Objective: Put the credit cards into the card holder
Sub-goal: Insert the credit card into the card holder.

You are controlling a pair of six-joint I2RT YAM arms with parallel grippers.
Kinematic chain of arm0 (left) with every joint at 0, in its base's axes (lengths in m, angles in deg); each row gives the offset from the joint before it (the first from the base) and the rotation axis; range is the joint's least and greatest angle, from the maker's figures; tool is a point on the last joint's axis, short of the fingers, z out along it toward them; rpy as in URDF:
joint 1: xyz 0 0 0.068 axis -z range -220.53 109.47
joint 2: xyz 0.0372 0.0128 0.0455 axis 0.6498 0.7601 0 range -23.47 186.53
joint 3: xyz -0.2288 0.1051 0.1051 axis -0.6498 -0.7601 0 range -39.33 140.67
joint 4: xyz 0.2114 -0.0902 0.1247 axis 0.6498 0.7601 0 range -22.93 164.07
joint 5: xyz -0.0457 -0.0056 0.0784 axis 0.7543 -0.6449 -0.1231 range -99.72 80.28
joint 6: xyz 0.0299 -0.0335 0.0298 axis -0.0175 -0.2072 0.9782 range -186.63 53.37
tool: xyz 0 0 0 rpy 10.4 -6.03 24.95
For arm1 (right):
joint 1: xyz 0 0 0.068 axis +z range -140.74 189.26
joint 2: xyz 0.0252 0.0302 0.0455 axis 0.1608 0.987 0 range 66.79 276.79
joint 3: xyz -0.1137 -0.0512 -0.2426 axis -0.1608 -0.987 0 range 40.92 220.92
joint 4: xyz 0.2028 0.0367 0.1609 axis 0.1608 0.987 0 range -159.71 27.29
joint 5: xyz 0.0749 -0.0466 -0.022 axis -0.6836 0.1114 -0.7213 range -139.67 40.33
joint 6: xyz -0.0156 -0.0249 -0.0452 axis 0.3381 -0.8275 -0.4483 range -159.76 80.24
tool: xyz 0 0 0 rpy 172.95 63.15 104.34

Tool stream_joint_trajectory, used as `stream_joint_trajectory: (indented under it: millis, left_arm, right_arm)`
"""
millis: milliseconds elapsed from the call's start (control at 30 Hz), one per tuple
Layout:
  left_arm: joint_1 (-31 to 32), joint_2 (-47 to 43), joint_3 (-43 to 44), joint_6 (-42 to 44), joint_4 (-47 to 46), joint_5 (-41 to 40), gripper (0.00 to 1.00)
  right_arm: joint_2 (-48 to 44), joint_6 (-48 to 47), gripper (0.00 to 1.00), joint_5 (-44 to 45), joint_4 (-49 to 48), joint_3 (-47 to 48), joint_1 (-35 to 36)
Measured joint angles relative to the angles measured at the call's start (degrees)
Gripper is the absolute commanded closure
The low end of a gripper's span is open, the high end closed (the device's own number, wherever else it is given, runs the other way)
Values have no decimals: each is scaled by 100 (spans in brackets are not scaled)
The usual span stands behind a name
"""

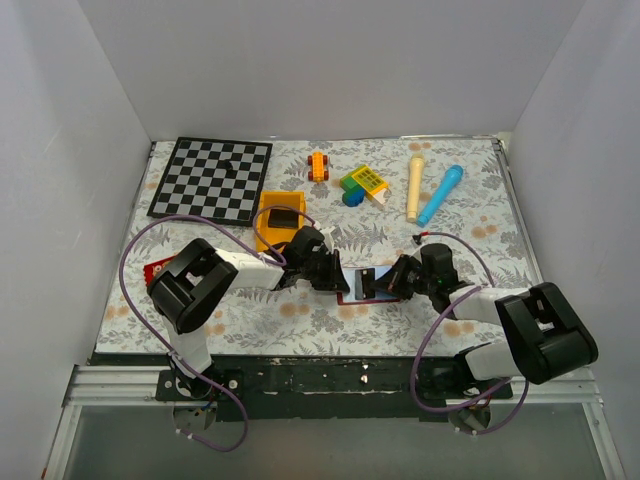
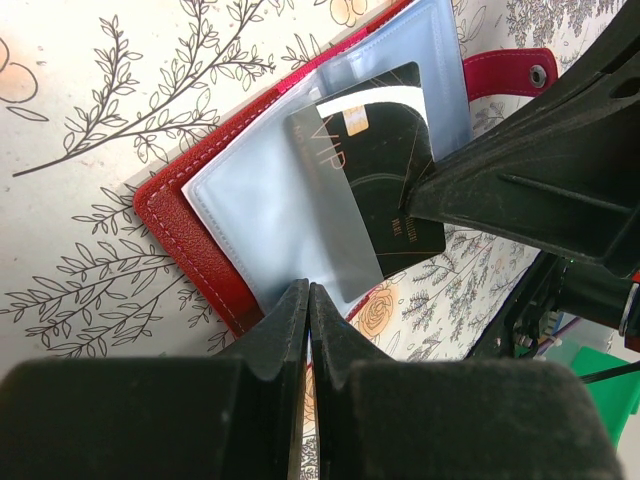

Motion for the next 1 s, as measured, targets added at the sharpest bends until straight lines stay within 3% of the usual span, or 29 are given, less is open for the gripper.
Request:
stream_joint_trajectory:
  millis: [367,800,833,1000]
  left_arm:
    - [-4,-33,-9,0,44,-24,100]
    - [-11,-76,-33,-4,103,-57,100]
    - [-11,-76,-35,-7,101,-57,100]
    - [-11,-76,-37,-22,90,-57,100]
  right_arm:
    - [212,-166,99,-254,-195,63,-2]
    - [378,-866,99,-557,610,669,-2]
    - [411,-907,97,-577,649,704,-2]
    - [496,-1121,68,-597,955,876,-2]
